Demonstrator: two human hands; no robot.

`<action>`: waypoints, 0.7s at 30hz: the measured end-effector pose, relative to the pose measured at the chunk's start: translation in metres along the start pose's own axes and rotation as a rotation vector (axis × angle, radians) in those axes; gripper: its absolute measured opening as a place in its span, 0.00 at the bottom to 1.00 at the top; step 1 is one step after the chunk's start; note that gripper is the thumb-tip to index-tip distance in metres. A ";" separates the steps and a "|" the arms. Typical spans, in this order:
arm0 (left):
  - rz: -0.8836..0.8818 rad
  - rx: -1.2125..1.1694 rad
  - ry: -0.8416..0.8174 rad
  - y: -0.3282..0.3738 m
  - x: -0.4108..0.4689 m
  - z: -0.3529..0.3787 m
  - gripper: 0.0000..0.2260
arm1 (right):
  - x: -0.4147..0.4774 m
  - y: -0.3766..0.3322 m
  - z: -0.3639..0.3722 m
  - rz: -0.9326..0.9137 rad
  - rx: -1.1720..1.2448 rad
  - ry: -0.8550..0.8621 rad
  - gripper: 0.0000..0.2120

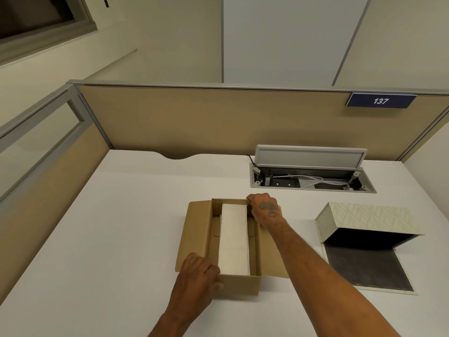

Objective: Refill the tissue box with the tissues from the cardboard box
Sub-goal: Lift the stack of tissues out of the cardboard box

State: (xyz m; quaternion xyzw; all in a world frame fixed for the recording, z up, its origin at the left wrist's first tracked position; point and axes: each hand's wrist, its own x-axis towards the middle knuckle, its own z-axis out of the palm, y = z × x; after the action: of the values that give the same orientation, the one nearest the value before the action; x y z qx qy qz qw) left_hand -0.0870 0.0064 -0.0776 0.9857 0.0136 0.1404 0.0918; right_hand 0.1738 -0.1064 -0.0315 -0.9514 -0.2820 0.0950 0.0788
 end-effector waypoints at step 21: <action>-0.576 -0.035 -0.250 -0.032 0.069 0.020 0.35 | -0.079 -0.062 0.053 0.683 1.124 -0.209 0.30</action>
State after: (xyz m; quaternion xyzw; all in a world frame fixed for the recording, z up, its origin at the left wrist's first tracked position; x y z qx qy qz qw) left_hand -0.0156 0.0376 -0.0836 0.9492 0.2786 -0.0136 0.1459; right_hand 0.0646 -0.0941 -0.0592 -0.7872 0.1217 0.3391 0.5006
